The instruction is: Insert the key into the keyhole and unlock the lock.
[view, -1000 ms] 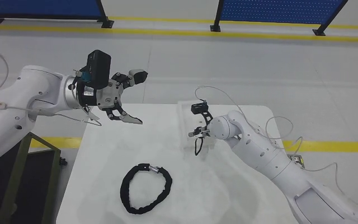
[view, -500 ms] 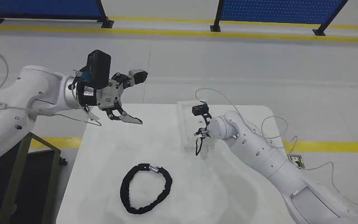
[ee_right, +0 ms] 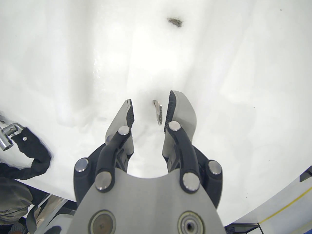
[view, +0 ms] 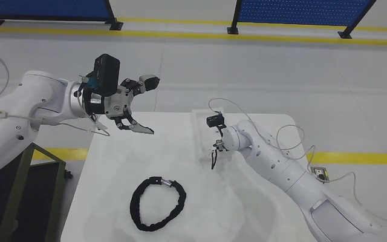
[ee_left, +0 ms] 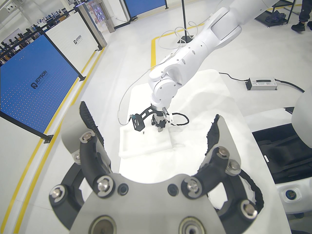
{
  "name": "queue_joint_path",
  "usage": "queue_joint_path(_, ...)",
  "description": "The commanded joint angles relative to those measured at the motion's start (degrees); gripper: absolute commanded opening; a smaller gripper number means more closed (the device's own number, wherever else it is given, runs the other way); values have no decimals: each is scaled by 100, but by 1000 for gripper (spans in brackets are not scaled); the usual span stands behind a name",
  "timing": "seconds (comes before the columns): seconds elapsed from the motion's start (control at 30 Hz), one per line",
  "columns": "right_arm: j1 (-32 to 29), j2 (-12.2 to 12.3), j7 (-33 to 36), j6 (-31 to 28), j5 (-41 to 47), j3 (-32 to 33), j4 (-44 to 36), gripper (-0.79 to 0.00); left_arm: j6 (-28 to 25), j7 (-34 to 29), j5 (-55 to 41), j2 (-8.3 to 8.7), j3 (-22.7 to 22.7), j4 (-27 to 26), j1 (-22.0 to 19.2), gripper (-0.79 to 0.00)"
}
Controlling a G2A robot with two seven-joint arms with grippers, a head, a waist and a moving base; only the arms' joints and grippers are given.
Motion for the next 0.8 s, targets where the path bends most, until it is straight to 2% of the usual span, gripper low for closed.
queue_joint_path(0.0,-5,-21,-3,-51,21,20,32,-566,0,-3,-1,0,0,0,0,0)
queue_joint_path(0.13,6,-66,-6,-94,-2,36,132,-671,0,-3,-1,0,0,0,0,0)
queue_joint_path(0.23,15,-98,3,-101,-29,51,191,-779,0,-3,-1,0,0,0,0,0)
queue_joint_path(0.53,10,-125,6,-214,-172,194,306,-785,0,-3,-1,0,0,0,0,0)
queue_joint_path(0.77,-118,-22,124,-179,-549,436,-189,-785,0,-3,-1,0,0,0,0,0)
